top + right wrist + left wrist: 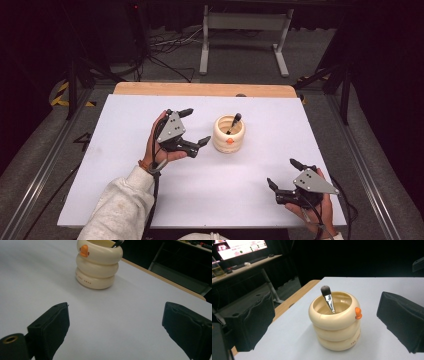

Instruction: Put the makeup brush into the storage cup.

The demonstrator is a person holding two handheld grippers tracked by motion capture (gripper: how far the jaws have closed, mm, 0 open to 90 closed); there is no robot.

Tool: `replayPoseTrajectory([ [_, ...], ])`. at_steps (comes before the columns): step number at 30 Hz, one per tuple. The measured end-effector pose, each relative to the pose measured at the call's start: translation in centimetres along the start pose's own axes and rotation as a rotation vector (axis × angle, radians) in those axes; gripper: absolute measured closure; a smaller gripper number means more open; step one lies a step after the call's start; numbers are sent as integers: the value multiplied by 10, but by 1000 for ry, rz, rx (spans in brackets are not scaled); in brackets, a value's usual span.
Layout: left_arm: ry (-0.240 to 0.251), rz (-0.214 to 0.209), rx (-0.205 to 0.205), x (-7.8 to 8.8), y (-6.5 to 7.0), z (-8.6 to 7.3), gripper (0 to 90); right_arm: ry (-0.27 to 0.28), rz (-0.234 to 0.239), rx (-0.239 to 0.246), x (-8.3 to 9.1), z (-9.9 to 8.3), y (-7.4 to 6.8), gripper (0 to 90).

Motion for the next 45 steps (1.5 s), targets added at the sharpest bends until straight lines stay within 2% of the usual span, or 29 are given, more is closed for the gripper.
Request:
replayPoseTrajectory([
  [9, -9, 8, -14, 12, 2, -8, 28, -2, 1, 3, 0, 0, 0, 84],
  [11, -19, 1, -6, 13, 1, -11, 24, -3, 2, 3, 0, 0, 0, 84],
  [16, -4, 16, -5, 21, -1, -11, 28, -3, 3, 5, 0, 0, 0, 84],
  [18, -9, 19, -16, 24, 0, -12, 31, -3, 7, 4, 0, 0, -1, 84],
  [34, -20, 11, -16, 40, 5, -21, 33, -5, 14, 8, -1, 0, -2, 85],
  [38, -15, 17, -17, 46, 7, -24, 37, 7, -5, 11, 0, 1, -1, 87],
  [45, -15, 23, -14, 58, 8, -29, 37, 28, -11, 15, 0, 3, 0, 89],
])
Point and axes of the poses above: each handheld gripper's, and its own axes: x roughly backward along the jaws, z roughly out of its top, y roughly to its right, the point moved 5 cm from there along -x, roughly forward along the jaws, and after that the axes turned 3 degrees about -y, right-handed, at the moved point
